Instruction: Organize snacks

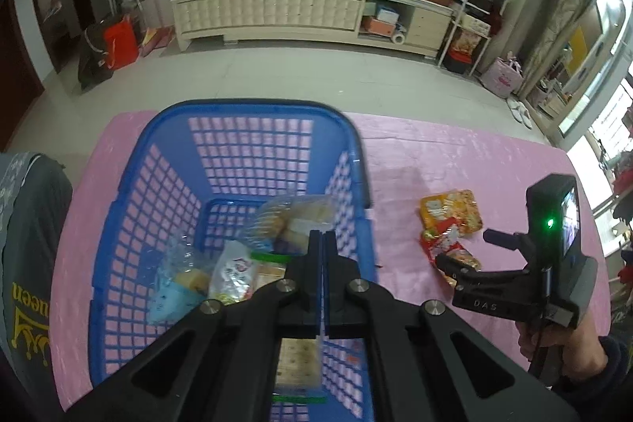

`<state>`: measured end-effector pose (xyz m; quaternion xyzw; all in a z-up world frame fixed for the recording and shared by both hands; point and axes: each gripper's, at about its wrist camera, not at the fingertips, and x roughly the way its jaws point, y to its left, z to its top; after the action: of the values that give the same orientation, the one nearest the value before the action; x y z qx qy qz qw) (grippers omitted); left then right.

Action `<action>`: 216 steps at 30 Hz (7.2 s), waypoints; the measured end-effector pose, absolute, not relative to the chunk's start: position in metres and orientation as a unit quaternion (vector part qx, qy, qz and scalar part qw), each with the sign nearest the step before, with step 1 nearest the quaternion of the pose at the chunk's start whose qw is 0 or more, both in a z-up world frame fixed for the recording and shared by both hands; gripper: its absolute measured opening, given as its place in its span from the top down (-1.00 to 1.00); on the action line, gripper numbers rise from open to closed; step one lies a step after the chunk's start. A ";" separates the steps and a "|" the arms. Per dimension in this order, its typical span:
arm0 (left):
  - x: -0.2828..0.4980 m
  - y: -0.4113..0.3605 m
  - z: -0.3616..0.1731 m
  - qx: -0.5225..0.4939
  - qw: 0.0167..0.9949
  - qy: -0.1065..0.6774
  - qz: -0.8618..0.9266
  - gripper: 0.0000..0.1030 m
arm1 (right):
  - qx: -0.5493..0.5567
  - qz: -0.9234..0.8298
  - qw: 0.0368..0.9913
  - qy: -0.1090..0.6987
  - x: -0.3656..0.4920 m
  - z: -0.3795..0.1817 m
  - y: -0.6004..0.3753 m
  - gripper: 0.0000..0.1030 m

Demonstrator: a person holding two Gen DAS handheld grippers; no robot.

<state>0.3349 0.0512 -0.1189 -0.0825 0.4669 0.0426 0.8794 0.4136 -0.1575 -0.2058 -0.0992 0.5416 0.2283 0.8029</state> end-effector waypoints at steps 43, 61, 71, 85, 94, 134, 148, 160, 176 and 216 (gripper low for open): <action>0.326 0.010 -0.101 -0.058 0.889 0.452 0.039 -0.49 | -0.039 0.287 0.837 0.464 0.359 -0.159 -0.202 0.37; 0.370 -0.092 -0.148 0.012 0.862 0.506 -0.036 -0.49 | 0.018 0.263 0.864 0.429 0.367 -0.137 -0.256 0.36; 0.421 -0.119 -0.188 0.022 0.837 0.544 -0.061 -0.50 | 0.016 0.220 0.870 0.441 0.400 -0.163 -0.271 0.35; 0.486 -0.133 -0.228 0.008 0.782 0.611 -0.119 -0.50 | 0.036 0.193 0.866 0.460 0.423 -0.182 -0.292 0.35; 0.505 -0.151 -0.254 0.060 0.779 0.617 -0.097 -0.50 | 0.034 0.199 0.862 0.465 0.423 -0.184 -0.289 0.35; 0.480 -0.100 -0.240 0.021 0.788 0.613 -0.044 -0.06 | 0.012 0.213 0.866 0.453 0.416 -0.189 -0.282 0.34; 0.442 -0.112 -0.227 -0.016 0.803 0.593 -0.054 0.19 | 0.015 0.226 0.863 0.452 0.409 -0.182 -0.282 0.34; 0.398 -0.090 -0.183 -0.034 0.830 0.553 -0.058 0.99 | 0.030 0.245 0.864 0.439 0.386 -0.160 -0.272 0.34; 0.327 -0.036 -0.089 -0.073 0.875 0.473 -0.066 0.99 | 0.000 0.271 0.874 0.404 0.336 -0.086 -0.220 0.34; 0.308 0.147 -0.087 -0.100 0.885 0.454 -0.018 0.99 | -0.079 0.349 0.823 0.442 0.348 -0.092 -0.021 0.33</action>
<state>0.3078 0.1475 -0.0868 -0.1001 0.4544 -0.0176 0.8850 0.3481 -0.0206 -0.0916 -0.0788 0.4416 0.3491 0.8227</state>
